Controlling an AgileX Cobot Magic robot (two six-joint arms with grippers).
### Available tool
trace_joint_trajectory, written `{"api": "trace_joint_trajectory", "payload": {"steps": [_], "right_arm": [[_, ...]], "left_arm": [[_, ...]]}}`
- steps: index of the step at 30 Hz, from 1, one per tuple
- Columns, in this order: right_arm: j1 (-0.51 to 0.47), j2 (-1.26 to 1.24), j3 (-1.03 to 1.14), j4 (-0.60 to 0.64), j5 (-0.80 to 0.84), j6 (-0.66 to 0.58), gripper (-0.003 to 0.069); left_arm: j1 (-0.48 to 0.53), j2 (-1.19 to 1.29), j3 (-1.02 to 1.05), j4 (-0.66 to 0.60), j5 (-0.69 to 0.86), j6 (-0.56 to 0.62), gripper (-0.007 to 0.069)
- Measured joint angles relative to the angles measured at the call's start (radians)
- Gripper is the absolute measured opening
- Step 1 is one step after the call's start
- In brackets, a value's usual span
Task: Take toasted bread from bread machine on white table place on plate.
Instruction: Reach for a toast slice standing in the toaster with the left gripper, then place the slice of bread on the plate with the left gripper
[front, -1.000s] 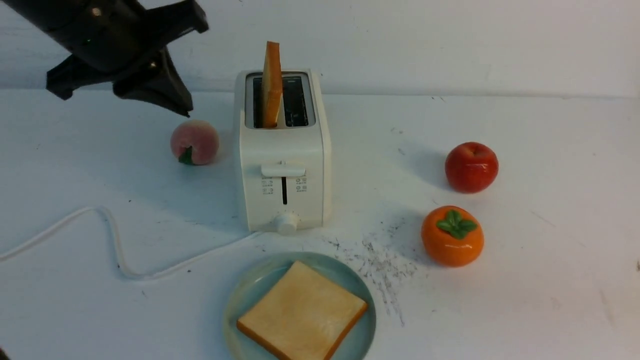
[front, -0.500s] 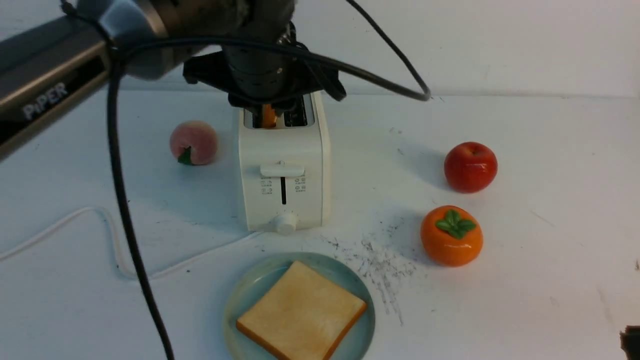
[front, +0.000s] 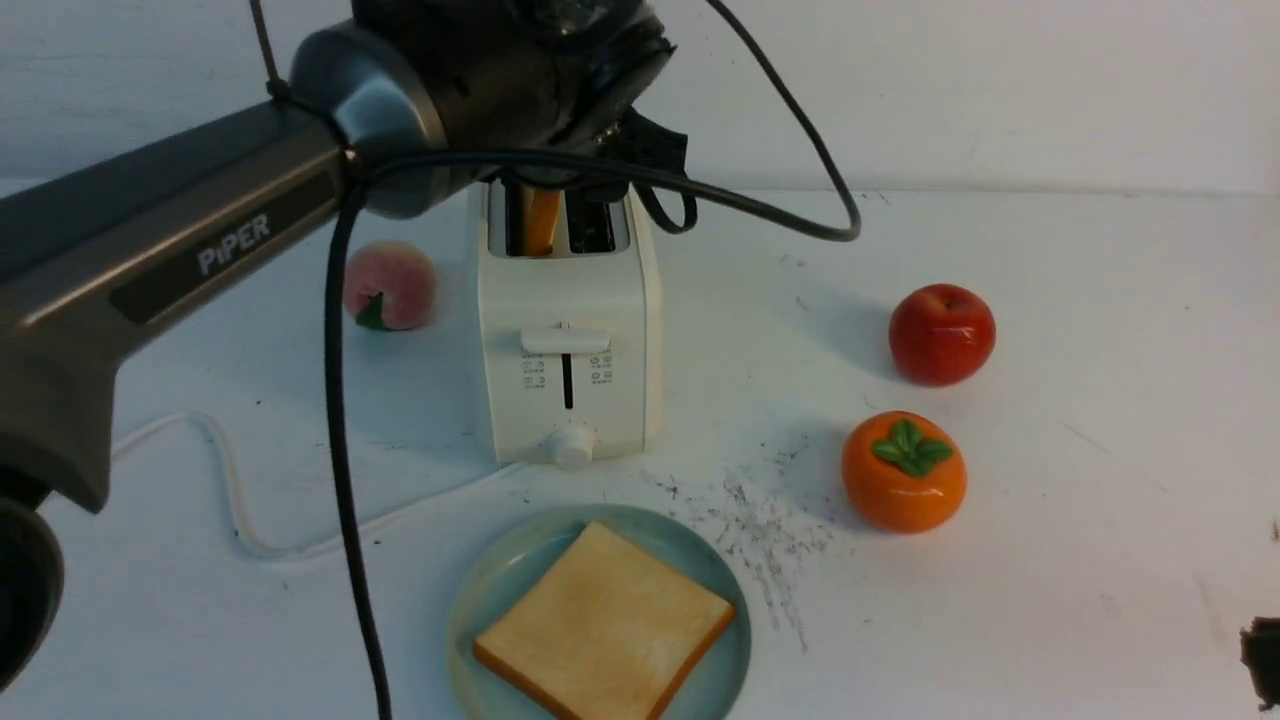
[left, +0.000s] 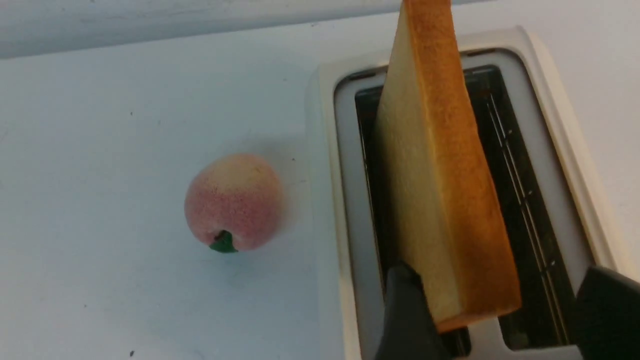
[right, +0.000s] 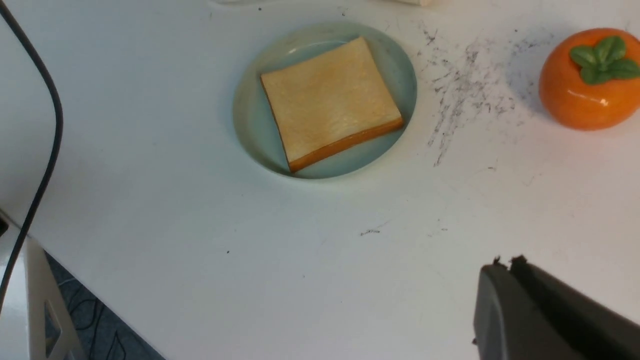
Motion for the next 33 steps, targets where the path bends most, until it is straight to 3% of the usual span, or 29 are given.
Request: {"api": "trace_joint_trajectory", "payload": {"steps": [6, 11, 13, 15, 22, 27, 29, 33], "right_arm": [[0.000, 0.000, 0.000, 0.001, -0.017, 0.000, 0.0014], [0.000, 0.000, 0.000, 0.001, -0.035, 0.000, 0.0019], [0.000, 0.000, 0.001, 0.002, -0.035, 0.000, 0.0022], [0.000, 0.000, 0.001, 0.002, -0.036, 0.000, 0.0023], [0.000, 0.000, 0.001, 0.002, -0.059, -0.003, 0.0027], [0.000, 0.000, 0.001, 0.002, -0.114, -0.009, 0.0030], [0.000, 0.002, 0.001, 0.002, -0.132, -0.011, 0.0032], [0.000, 0.002, 0.001, 0.006, -0.140, -0.012, 0.0034]], "left_arm": [[0.000, 0.048, 0.000, 0.027, -0.033, -0.015, 0.0382], [0.000, 0.085, 0.000, 0.071, -0.038, -0.094, 0.0218], [0.000, 0.085, 0.000, 0.080, -0.038, -0.112, 0.0107], [0.000, 0.085, 0.000, 0.089, -0.039, -0.115, 0.0078], [0.000, 0.025, -0.067, 0.091, -0.005, -0.110, 0.0081], [-0.001, -0.136, -0.210, 0.000, 0.131, 0.018, 0.0081], [-0.001, -0.230, -0.253, -0.116, 0.263, 0.164, 0.0081], [-0.001, -0.325, -0.246, -0.317, 0.321, 0.312, 0.0081]]}}
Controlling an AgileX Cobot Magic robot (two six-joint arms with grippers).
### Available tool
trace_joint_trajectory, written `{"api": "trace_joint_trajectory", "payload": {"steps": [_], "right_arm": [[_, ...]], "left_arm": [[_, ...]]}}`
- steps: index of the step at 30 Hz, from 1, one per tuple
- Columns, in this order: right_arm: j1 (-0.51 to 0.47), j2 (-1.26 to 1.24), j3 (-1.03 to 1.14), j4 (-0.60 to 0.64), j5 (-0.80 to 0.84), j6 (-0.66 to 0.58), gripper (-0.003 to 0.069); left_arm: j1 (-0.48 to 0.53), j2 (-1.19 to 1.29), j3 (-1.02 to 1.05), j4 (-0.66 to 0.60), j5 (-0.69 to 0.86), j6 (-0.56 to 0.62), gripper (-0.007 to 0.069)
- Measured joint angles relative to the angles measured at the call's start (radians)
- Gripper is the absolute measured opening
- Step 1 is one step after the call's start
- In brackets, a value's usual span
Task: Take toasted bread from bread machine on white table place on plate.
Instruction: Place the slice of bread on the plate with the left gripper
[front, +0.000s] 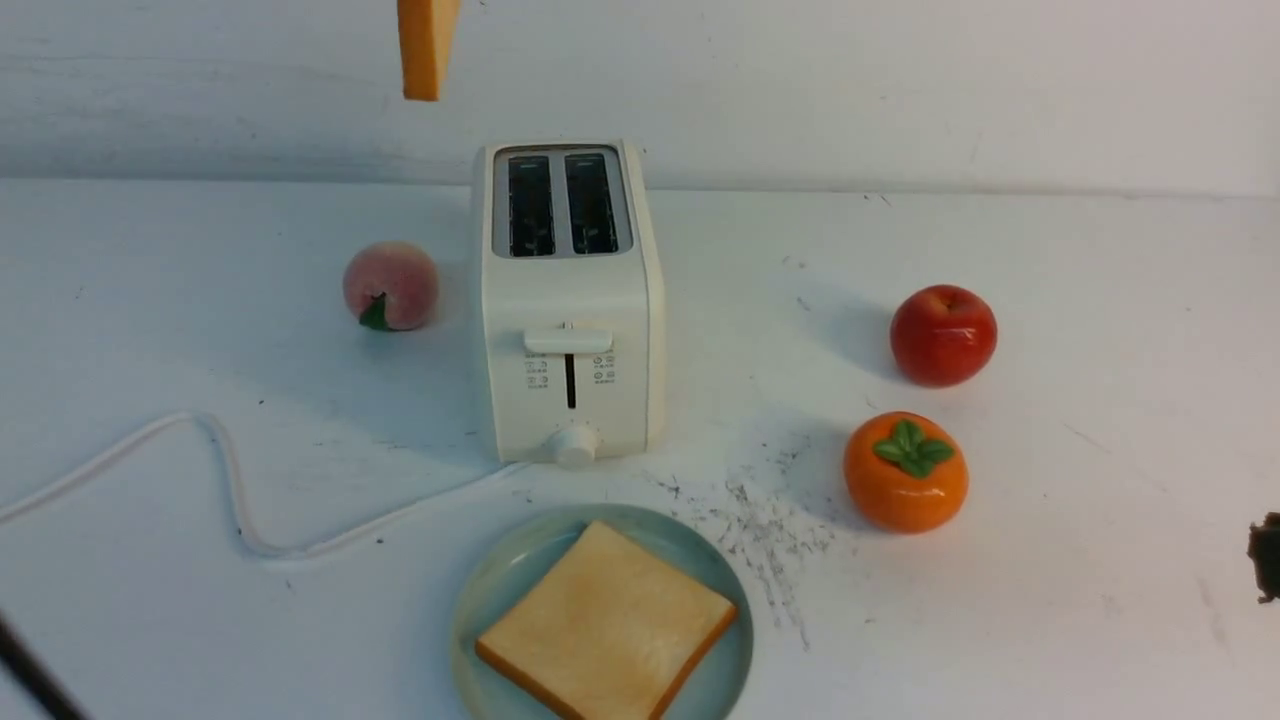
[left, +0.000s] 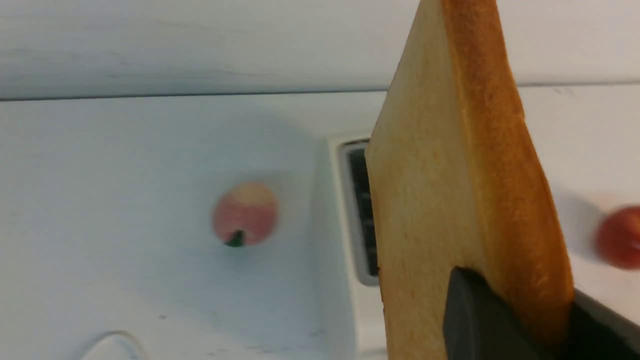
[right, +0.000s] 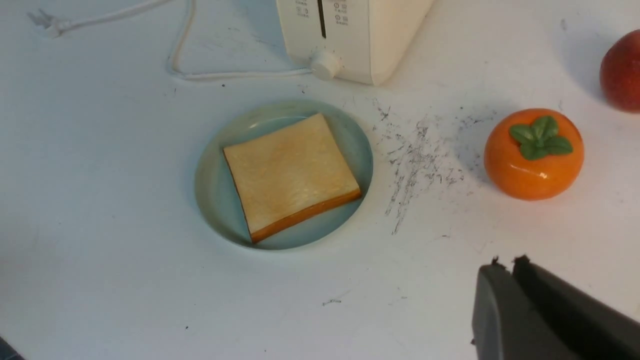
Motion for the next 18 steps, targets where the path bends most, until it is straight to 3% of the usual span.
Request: {"api": "trace_joint_trajectory", "payload": {"steps": [4, 9, 16, 18], "right_arm": [[0.000, 0.004, 0.000, -0.001, -0.012, 0.000, 0.0038], [0.000, 0.012, 0.000, -0.003, -0.002, 0.000, 0.0044], [0.000, 0.018, 0.000, -0.003, 0.027, 0.000, 0.0051], [0.000, 0.021, 0.000, -0.003, 0.035, 0.000, 0.0055]], "left_arm": [[0.000, -0.048, 0.088, -0.236, 0.000, 0.085, 0.0081], [0.000, -0.103, 0.384, -0.524, 0.000, 0.282, 0.0081], [0.000, -0.099, 0.695, -0.684, -0.035, 0.417, 0.0081], [0.000, -0.088, 0.777, -0.702, -0.115, 0.435, 0.0081]]}}
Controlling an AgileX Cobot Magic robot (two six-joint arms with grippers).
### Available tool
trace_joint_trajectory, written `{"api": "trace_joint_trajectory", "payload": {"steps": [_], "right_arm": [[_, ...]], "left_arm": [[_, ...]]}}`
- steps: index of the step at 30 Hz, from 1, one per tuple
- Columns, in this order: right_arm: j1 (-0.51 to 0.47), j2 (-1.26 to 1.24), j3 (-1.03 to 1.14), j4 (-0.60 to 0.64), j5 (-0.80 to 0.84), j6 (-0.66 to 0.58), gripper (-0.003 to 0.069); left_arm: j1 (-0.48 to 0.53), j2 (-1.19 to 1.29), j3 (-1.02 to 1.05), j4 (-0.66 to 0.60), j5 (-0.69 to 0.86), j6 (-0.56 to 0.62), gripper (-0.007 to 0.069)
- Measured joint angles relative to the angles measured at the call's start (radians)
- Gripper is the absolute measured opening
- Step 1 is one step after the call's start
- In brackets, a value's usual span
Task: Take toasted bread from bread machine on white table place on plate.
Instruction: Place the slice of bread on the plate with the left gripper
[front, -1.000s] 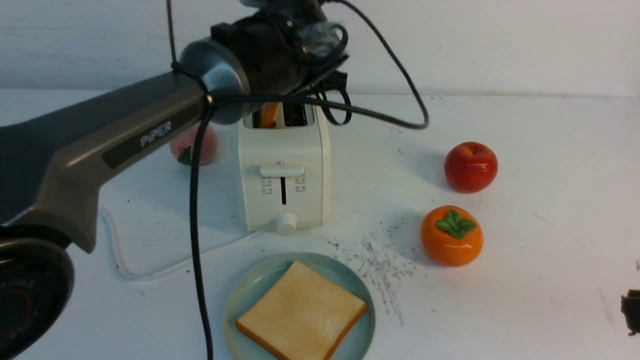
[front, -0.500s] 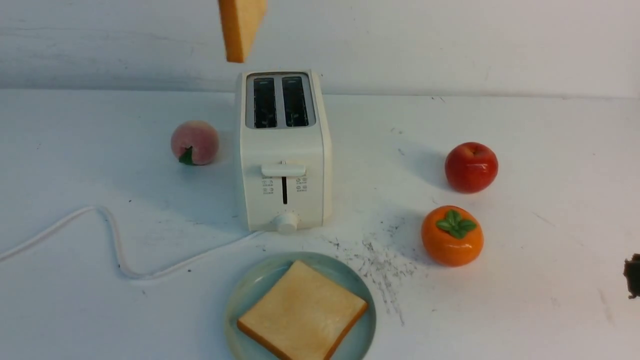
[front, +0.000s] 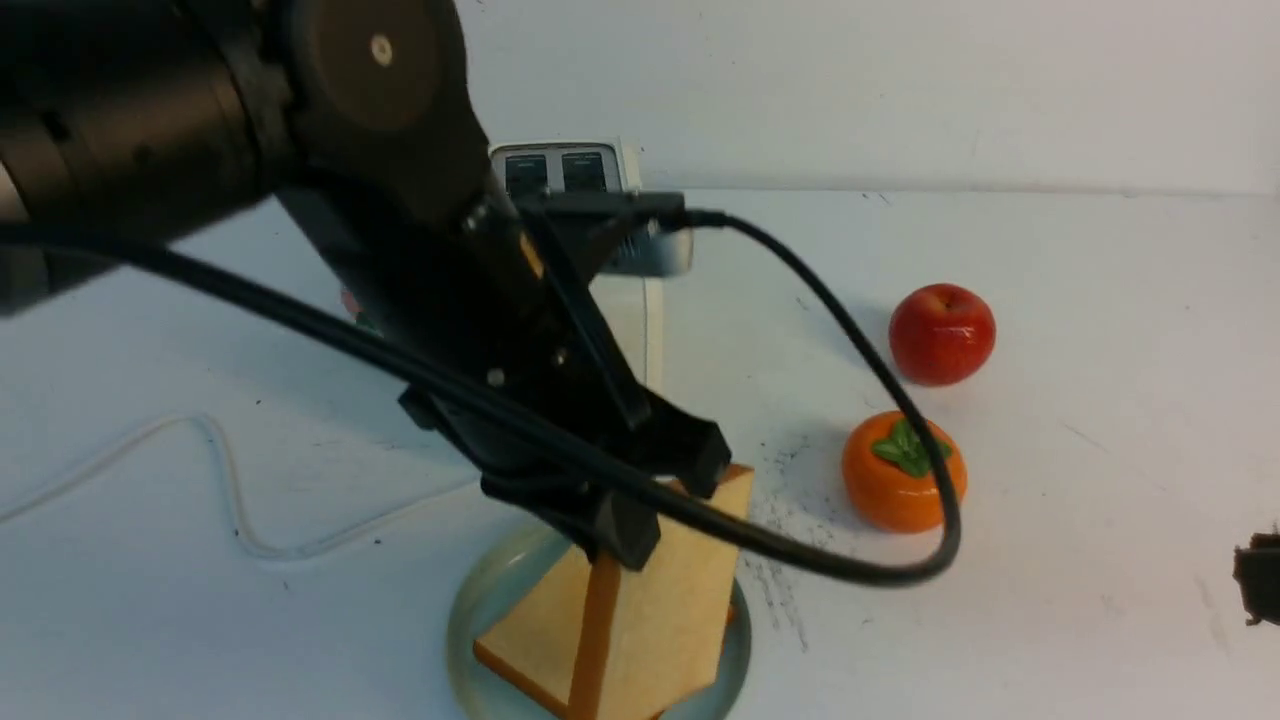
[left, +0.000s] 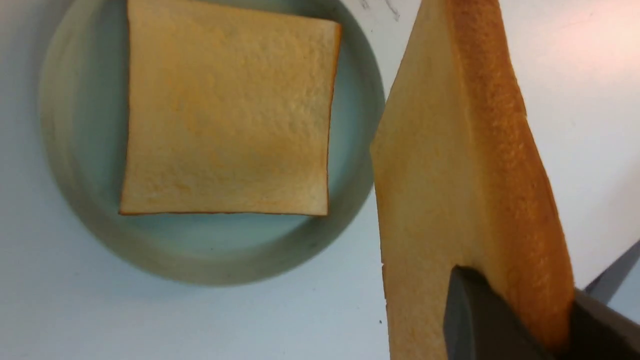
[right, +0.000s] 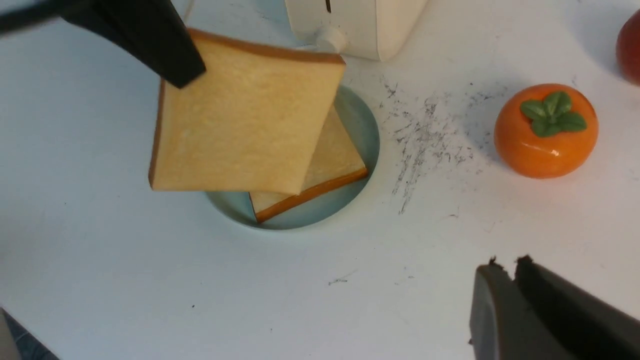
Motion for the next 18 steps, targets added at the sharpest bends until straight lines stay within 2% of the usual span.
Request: {"api": "trace_joint_trajectory", "payload": {"steps": [11, 14, 18], "right_arm": [[0.000, 0.000, 0.000, 0.000, 0.046, -0.001, 0.0062], [0.000, 0.000, 0.000, 0.000, 0.046, -0.001, 0.0064], [0.000, 0.000, 0.000, 0.000, 0.046, -0.001, 0.0069]], "left_arm": [[0.000, 0.012, 0.041, 0.096, -0.114, -0.003, 0.0081], [0.000, 0.012, 0.042, 0.120, -0.120, -0.032, 0.0081], [0.000, 0.012, 0.048, 0.126, -0.159, -0.138, 0.0081]]}}
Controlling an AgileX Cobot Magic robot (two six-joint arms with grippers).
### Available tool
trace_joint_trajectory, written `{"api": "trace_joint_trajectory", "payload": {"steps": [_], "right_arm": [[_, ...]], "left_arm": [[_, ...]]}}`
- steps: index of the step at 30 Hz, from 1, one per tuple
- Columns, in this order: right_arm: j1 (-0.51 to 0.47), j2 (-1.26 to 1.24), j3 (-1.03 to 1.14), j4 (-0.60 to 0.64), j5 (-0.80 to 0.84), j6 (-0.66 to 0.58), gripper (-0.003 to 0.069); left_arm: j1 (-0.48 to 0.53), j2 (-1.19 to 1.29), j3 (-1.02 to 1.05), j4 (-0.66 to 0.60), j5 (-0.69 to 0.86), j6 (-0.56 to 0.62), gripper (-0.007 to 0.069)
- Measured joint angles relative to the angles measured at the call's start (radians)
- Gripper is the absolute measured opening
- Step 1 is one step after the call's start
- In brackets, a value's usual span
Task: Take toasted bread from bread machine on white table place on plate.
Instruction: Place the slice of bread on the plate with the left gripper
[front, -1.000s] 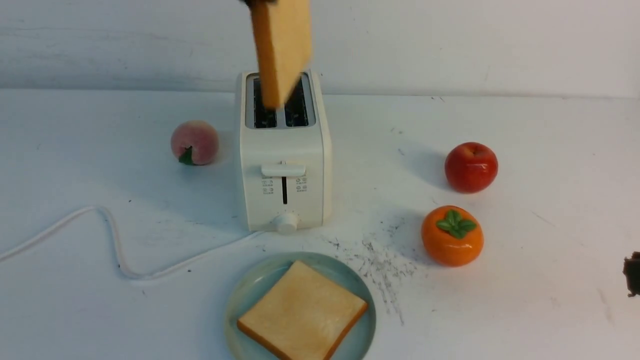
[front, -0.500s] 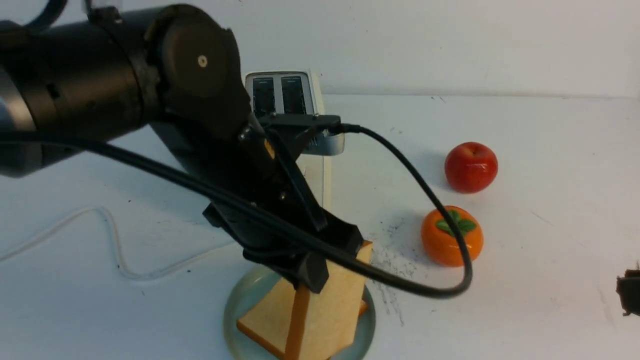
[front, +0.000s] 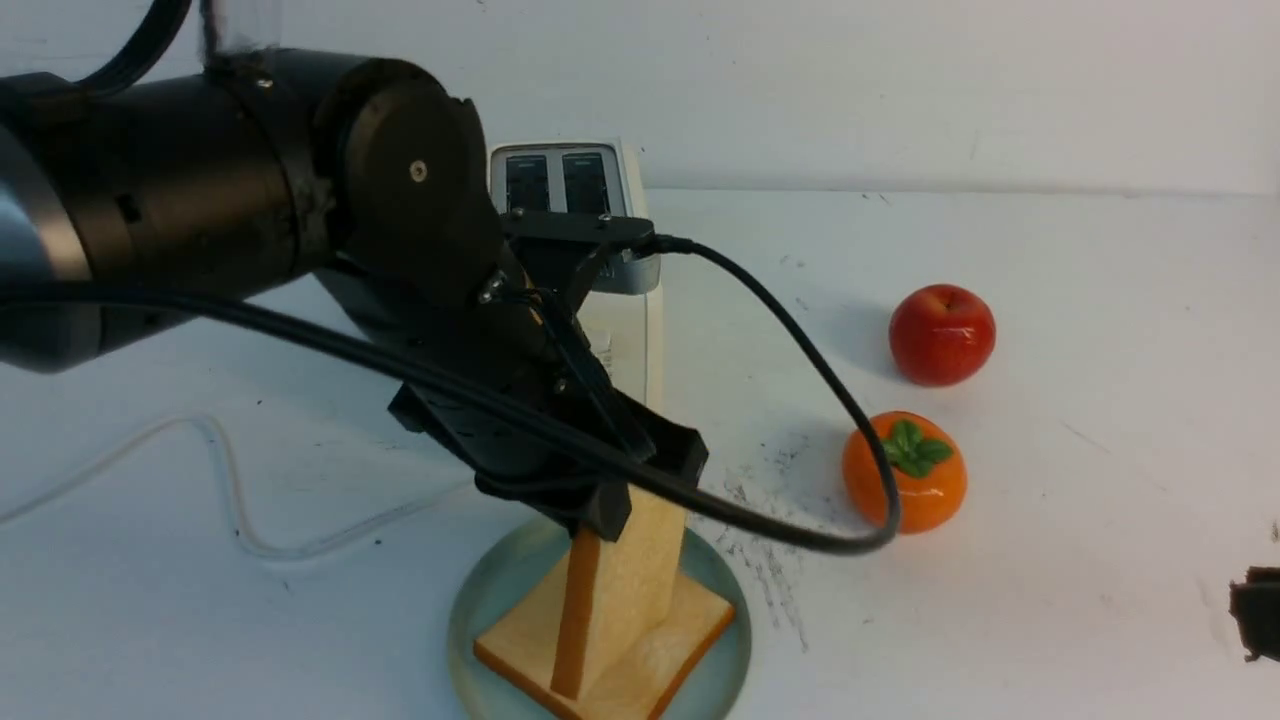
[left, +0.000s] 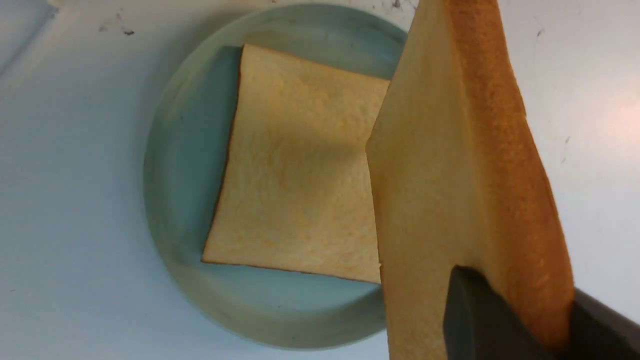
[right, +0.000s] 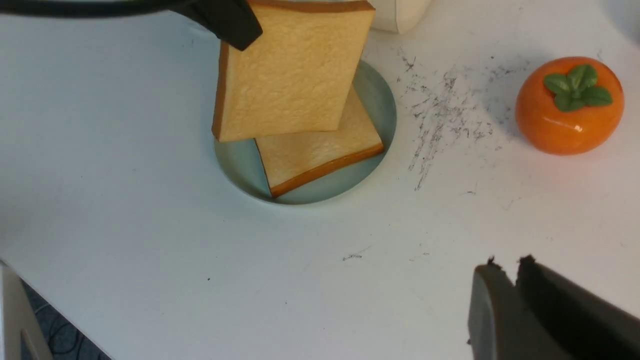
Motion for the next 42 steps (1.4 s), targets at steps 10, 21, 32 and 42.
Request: {"api": "trace_joint_trajectory", "payload": {"steps": [10, 21, 32, 42], "right_arm": [[0.000, 0.000, 0.000, 0.000, 0.001, 0.000, 0.0078], [0.000, 0.000, 0.000, 0.003, 0.001, 0.000, 0.0085], [0.000, 0.000, 0.000, 0.000, 0.002, -0.001, 0.0085], [0.000, 0.000, 0.000, 0.000, 0.002, -0.002, 0.0093]], "left_arm": [[0.000, -0.019, 0.199, -0.106, -0.244, -0.109, 0.0081], [0.000, -0.010, 0.239, -0.025, -0.284, -0.131, 0.0081], [0.000, -0.049, 0.226, -0.064, -0.326, -0.132, 0.0081], [0.000, -0.082, 0.229, -0.133, -0.418, -0.132, 0.0081]]}}
